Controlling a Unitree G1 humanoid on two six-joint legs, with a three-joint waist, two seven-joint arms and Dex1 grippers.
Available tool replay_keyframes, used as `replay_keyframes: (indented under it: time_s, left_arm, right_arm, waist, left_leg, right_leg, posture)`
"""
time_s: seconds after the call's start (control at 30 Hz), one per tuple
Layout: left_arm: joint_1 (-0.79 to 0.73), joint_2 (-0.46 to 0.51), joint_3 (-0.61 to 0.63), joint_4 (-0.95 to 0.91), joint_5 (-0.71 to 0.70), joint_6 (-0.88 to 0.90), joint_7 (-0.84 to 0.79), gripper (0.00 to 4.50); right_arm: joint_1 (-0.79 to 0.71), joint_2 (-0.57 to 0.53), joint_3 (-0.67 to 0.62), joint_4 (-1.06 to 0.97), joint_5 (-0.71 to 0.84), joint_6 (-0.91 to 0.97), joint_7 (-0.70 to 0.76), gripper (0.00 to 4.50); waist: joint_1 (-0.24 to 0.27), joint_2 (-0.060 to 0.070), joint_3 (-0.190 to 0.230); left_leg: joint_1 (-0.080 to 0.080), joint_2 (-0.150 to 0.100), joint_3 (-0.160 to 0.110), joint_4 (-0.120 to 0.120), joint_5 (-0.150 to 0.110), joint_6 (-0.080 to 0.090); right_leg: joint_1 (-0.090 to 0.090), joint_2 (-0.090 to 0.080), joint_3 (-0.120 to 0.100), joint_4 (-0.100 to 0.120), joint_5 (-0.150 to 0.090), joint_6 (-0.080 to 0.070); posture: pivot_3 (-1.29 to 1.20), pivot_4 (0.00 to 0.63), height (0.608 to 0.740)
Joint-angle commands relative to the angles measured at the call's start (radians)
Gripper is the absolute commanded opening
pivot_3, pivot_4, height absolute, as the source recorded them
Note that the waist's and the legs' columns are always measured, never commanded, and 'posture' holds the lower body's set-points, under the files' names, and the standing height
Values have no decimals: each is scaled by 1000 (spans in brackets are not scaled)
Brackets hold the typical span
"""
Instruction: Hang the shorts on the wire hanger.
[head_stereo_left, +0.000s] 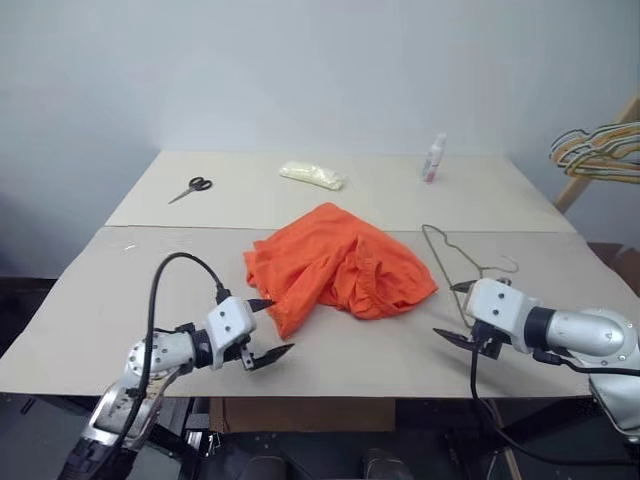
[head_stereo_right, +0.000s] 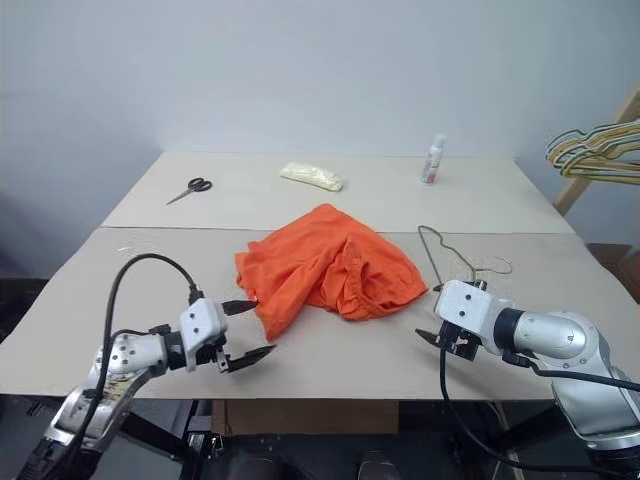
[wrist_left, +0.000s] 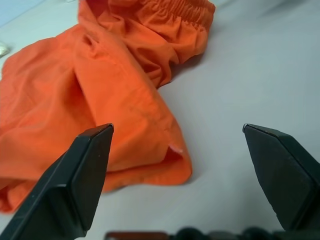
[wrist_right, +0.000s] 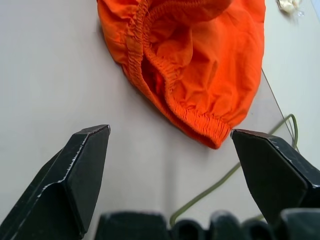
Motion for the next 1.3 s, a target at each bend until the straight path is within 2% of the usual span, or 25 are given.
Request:
replay_keyframes:
  time_s: [0.03, 0.13, 0.23, 0.6, 0.63, 0.83, 1.07, 1.2, 1.3]
  left_arm:
    - [-37, -16, -24, -5, 66, 15, 63, 4500]
    - [-50, -27, -44, 19, 117, 20, 101, 4500]
    - [-47, -55, -50, 13, 90, 39, 97, 3958]
    - [-70, -79, -73, 67, 158, 35, 132, 204]
    - [-69, -78, -68, 67, 158, 32, 132, 19]
    - [-33, -19, 4, 23, 100, -28, 81, 19]
    - [14, 89, 170, -33, -51, -79, -33, 19]
    - [25, 130, 184, -8, -54, -124, -76, 19]
    - [37, 132, 183, -11, -55, -131, -83, 19]
  right_arm:
    - [-15, -1, -14, -39, 6, 10, -10, 4469]
    - [-19, 0, -12, -39, 6, 14, -11, 4469]
    - [-17, 2, -11, -37, 6, 11, -11, 4500]
    - [-52, 15, -7, -37, 14, 21, -13, 4500]
    - [-56, 16, -5, -38, 10, 20, -15, 4500]
    - [-157, 49, 50, -73, 25, 83, -23, 4500]
    - [-461, 203, 212, -71, 108, 480, -52, 4500]
    - [-615, 294, 265, 0, 170, 667, -63, 4500]
    - [-692, 331, 328, 78, 157, 705, -81, 4500]
  waist:
    - [0, 0, 0]
    - [-1, 0, 0]
    - [0, 0, 0]
    - [0, 0, 0]
    - [0, 0, 0]
    - [-5, 0, 0]
    - [-25, 0, 0]
    - [-19, 0, 0]
    - [-14, 0, 0]
  left_leg:
    - [0, 0, 0, 0, 0, 0]
    - [0, 0, 0, 0, 0, 0]
    - [0, 0, 0, 0, 0, 0]
    - [0, 0, 0, 0, 0, 0]
    - [0, 0, 0, 0, 0, 0]
    - [0, 0, 0, 0, 0, 0]
    - [0, 3, -2, 0, 0, -1]
    - [0, 1, -4, 0, 0, -1]
    - [-1, 0, -8, -1, 0, -1]
  right_leg:
    - [0, 0, 0, 0, 0, 0]
    - [0, 0, 0, 0, 0, 0]
    - [0, 0, 0, 0, 0, 0]
    - [0, 0, 0, 0, 0, 0]
    - [0, 0, 0, 0, 0, 0]
    - [-1, 0, 0, 0, 0, 0]
    - [-1, 1, -1, 0, 1, -2]
    - [-2, 0, -2, 1, 1, -2]
    - [-3, -1, -3, 1, 1, -2]
  posture:
    - [49, 0, 740]
    - [51, 0, 740]
    - [54, 0, 740]
    - [56, 0, 740]
    - [56, 0, 740]
    - [67, 0, 740]
    - [92, 0, 740]
    - [101, 0, 740]
    - [102, 0, 740]
